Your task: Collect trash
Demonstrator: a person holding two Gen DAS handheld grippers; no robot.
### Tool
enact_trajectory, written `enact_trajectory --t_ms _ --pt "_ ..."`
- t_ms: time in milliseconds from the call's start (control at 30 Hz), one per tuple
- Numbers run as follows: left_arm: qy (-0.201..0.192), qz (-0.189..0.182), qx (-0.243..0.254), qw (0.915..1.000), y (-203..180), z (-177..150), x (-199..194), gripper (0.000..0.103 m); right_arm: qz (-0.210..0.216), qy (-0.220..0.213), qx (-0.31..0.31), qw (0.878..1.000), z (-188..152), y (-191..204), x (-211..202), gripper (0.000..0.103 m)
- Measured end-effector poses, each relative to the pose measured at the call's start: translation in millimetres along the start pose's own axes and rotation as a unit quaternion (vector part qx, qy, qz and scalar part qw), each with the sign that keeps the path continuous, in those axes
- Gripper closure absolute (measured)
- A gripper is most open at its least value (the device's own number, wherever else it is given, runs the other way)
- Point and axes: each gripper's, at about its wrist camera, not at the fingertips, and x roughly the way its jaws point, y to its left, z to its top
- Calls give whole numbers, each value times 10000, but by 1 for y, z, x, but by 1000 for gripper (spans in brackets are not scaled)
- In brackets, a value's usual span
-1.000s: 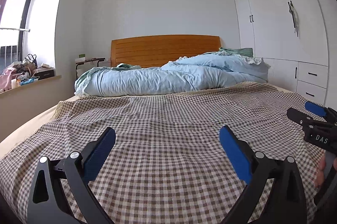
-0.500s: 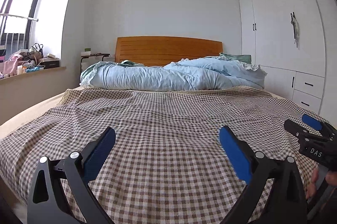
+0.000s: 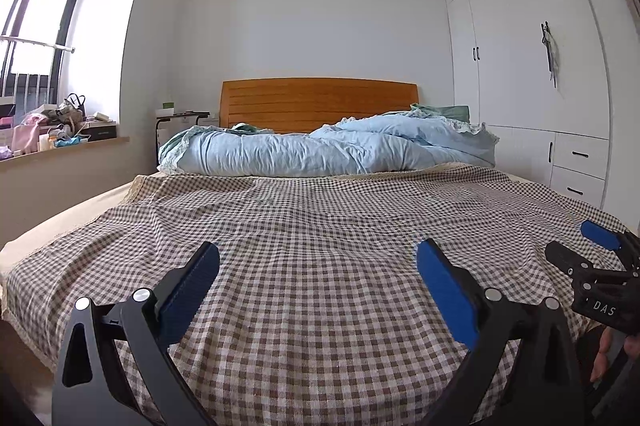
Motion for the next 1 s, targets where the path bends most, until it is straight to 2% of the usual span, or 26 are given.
enact_trajectory --t_ms 300,467,633,867,1000 --pt "61 42 -143 9999 7 -1 -1 7 -18 97 0 10000 -6 3 1 19" --pt "70 71 -18 9999 4 -1 2 7 182 286 87 9994 -7 1 6 19" --pt "93 65 30 9999 2 -2 3 7 170 330 127 9992 -8 0 8 19" --pt "81 93 61 9999 2 -2 5 7 120 359 111 9992 -8 0 9 19" --pt "61 80 68 9999 2 -3 5 7 41 225 114 9997 -8 0 4 19"
